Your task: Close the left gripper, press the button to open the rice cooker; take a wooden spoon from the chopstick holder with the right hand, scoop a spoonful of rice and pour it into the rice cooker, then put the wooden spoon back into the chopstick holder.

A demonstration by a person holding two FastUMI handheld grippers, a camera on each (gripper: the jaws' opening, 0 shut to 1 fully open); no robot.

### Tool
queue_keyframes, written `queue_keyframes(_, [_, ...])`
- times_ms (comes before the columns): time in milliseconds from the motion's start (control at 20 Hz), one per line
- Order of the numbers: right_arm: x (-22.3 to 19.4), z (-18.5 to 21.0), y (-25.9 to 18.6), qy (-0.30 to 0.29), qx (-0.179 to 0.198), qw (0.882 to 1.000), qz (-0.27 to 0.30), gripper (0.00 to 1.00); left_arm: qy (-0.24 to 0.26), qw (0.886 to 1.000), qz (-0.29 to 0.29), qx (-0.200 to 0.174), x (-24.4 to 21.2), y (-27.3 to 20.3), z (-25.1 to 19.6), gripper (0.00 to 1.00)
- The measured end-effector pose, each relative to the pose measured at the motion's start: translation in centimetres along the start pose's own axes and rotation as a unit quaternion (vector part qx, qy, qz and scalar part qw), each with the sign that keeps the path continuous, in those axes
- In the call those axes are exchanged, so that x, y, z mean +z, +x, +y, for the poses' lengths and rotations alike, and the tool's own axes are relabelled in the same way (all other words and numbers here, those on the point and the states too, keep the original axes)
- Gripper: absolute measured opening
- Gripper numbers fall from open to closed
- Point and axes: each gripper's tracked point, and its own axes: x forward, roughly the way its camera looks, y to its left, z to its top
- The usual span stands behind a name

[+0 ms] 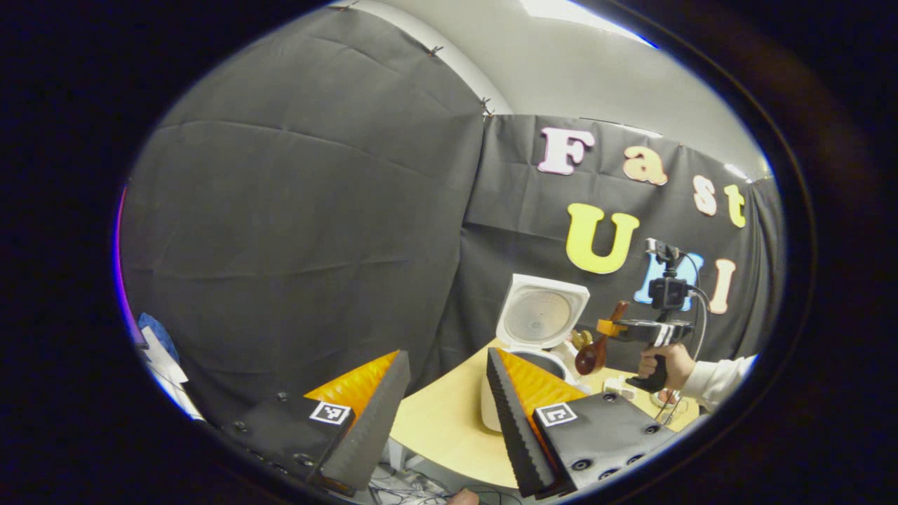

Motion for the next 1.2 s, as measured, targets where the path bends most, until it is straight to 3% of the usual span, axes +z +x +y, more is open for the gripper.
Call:
queue_keyframes(350, [0.0,-11.6,-8.8,0.058,-0.081,0.995,-0.005,0.13,-0.030,0.998,0.012,-0.050,-2.5,1.9,-2.9,0.75])
queue_keyframes(400, [-0.2,-13.6,-10.1,0.066,-0.096,0.993,-0.004,0.13,-0.032,0.998,0.013,-0.054,-2.5,1.7,-3.7,0.87])
queue_keyframes(500, [-1.3,-17.9,-12.6,0.085,-0.122,0.989,-0.004,0.13,-0.023,0.998,0.008,-0.060,-2.4,1.3,-5.1,0.75])
queue_keyframes(550, [-2.0,-19.9,-13.5,0.097,-0.130,0.987,-0.002,0.13,-0.015,0.998,0.006,-0.062,-2.1,1.3,-6.1,0.75])
queue_keyframes(600, [-2.6,-21.6,-14.3,0.111,-0.135,0.985,-0.002,0.13,-0.006,0.998,0.003,-0.064,-1.8,1.0,-7.4,0.75])
queue_keyframes(700, [-4.1,-24.9,-15.5,0.139,-0.145,0.980,0.003,0.13,0.007,0.998,0.002,-0.064,-1.9,0.9,-10.1,0.87])
queue_keyframes(800, [-5.5,-28.3,-16.5,0.151,-0.156,0.976,0.006,0.13,0.008,0.997,0.008,-0.070,-2.3,0.4,-13.3,0.75])
queue_keyframes(1050, [-10.1,-35.9,-17.7,0.180,-0.172,0.968,0.025,0.13,0.048,0.996,0.007,-0.072,-2.6,0.1,-21.5,0.75])
queue_keyframes(1200, [-12.8,-40.0,-17.7,0.199,-0.177,0.963,0.034,0.13,0.043,0.997,0.022,-0.063,-3.5,-0.5,-24.8,0.74])
